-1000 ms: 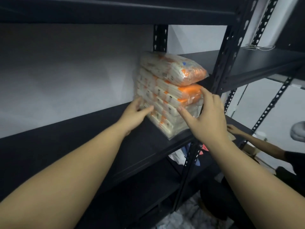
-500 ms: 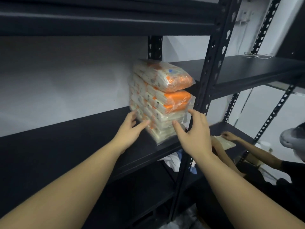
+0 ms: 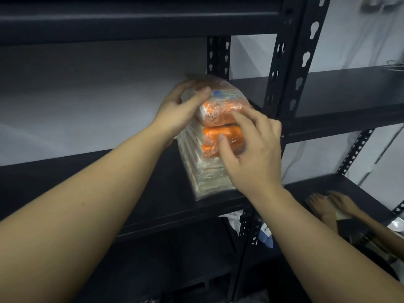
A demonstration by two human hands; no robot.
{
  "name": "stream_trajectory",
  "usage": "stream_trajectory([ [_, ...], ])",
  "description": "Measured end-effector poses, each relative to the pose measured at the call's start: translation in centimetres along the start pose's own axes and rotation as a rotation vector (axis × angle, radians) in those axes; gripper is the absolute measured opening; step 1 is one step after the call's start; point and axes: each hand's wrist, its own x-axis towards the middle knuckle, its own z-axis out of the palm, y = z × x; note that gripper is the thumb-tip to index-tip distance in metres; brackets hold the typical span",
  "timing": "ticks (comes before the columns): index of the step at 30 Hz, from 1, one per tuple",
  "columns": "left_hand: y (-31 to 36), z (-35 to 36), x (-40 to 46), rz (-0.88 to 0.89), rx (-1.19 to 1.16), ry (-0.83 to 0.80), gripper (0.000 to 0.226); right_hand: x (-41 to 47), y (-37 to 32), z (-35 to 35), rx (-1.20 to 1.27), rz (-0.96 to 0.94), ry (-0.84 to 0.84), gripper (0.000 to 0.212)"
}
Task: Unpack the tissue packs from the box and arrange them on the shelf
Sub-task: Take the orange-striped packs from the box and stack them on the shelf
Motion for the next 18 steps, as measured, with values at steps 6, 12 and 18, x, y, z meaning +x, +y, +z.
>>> stream_trajectory([
  [6, 0.5, 0.1, 0.1, -0.068, 0.002, 0.043, 0.05, -0.9, 0.9, 1.2, 0.09, 0.02, -0.107, 0.046],
  [12, 0.3, 0.1, 0.7, -0.097, -0.056, 0.13, 0.051, -1.3, 0.9, 1.7, 0.04, -0.001, -0.134, 0.041],
  [18, 0.3, -0.2, -0.1, -0.102, -0.074, 0.182, 0.055, -1.3, 1.0, 1.8, 0.02, -0.007, -0.147, 0.039],
])
